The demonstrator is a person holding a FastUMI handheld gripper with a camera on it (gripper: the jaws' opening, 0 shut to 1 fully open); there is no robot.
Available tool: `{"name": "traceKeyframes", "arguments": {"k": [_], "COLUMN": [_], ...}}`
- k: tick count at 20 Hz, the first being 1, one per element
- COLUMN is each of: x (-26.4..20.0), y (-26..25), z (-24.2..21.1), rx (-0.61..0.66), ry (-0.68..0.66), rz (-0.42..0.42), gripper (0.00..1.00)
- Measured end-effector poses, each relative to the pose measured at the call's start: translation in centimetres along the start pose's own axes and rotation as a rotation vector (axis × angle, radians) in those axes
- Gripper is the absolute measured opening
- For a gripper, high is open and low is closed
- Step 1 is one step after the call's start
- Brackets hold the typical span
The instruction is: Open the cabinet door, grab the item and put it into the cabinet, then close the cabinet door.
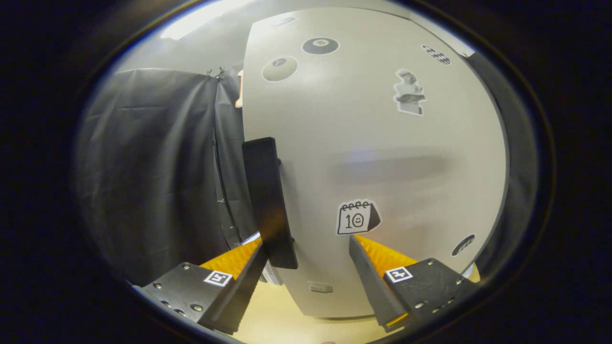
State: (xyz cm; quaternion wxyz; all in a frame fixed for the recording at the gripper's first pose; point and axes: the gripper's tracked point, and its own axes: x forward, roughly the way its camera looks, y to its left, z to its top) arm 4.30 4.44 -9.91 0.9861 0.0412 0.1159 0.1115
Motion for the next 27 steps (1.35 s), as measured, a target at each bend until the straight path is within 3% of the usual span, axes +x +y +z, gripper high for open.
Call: {"name": "traceKeyframes", "arguments": {"k": [13, 18, 27], "x": [1.9, -0.9, -6.1], "y": [-0.3, -0.2, -9.9], "z": [0.1, 1.2, 7.3], "rx": [-0.022, -0.046, -0.092], "ry": [-0.007, -0.052, -0.211], "rz": [0.026, 0.059, -0.101], "gripper": [0.98, 0.99, 0.98]}}
